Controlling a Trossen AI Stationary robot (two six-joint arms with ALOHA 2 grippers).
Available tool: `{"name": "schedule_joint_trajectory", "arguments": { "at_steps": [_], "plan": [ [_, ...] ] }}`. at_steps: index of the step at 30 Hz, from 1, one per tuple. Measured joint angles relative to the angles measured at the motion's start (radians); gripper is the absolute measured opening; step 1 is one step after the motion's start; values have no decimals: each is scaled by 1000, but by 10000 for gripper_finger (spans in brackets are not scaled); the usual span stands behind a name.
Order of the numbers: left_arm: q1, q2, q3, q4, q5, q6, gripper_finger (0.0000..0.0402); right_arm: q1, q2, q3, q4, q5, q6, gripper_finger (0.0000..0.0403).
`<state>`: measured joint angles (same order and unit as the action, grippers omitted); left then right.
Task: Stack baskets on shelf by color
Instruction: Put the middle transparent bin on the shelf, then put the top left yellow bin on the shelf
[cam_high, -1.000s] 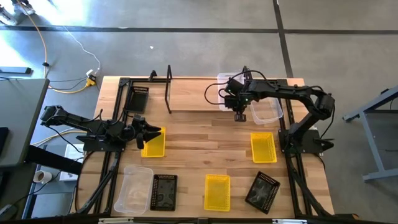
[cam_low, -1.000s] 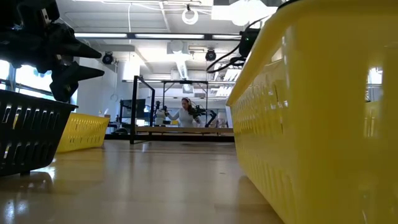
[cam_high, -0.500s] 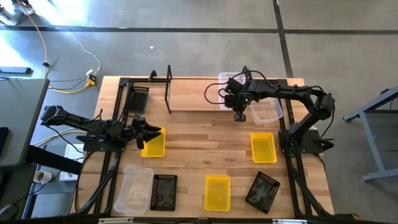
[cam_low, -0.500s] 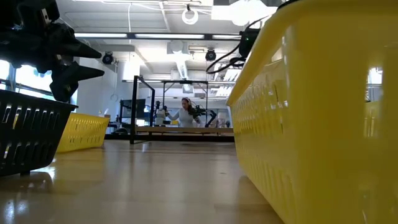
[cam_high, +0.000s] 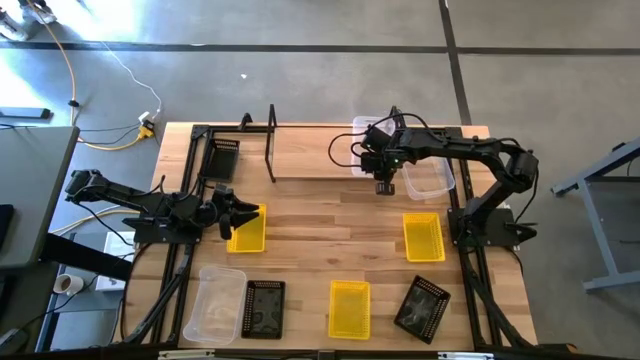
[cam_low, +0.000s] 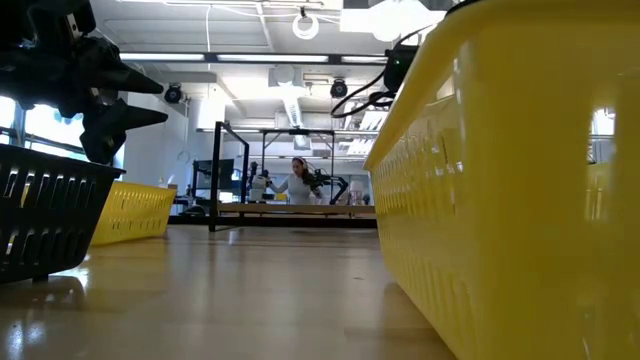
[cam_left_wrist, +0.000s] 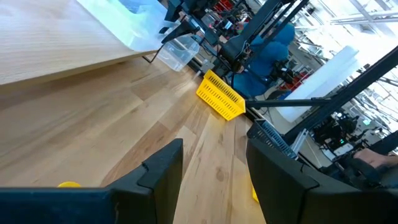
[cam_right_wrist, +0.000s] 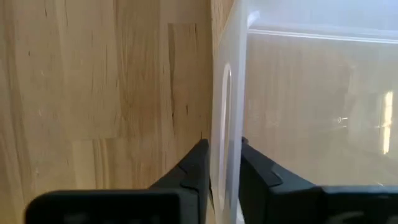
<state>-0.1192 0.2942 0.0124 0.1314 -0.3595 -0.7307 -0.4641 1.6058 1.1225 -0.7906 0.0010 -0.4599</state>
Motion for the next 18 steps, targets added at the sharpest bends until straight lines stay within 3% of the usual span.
{"name": "schedule_joint_trajectory", "arguments": {
  "at_steps": [6,18],
  "plan": [
    [0,0,0,0,0,-2,168,0,-9,8,-18,2,19,75],
    [0,0,0,1,34,-35,168,6,-10,163,-159,24,109,75]
  ]
}}
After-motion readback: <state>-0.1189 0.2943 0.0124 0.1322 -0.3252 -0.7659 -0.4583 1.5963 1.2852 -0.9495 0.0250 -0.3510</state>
